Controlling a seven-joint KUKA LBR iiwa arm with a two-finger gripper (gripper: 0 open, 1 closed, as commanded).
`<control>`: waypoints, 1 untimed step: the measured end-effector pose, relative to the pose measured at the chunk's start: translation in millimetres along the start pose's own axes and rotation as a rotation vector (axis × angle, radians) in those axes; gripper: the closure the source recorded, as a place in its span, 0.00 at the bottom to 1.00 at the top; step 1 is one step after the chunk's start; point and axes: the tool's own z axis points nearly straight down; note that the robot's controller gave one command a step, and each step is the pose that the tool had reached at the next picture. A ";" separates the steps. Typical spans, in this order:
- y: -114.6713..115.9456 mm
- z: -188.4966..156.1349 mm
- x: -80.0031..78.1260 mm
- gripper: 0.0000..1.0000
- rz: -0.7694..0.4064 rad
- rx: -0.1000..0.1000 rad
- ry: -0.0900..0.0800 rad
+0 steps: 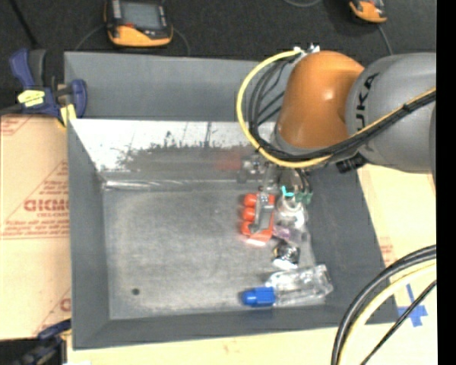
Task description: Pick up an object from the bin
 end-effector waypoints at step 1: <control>-66.1 86.9 2.8 0.00 -0.355 0.002 -0.007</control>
Offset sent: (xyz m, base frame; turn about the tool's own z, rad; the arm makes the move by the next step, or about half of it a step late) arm -0.0039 -0.0637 -0.0871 -0.3580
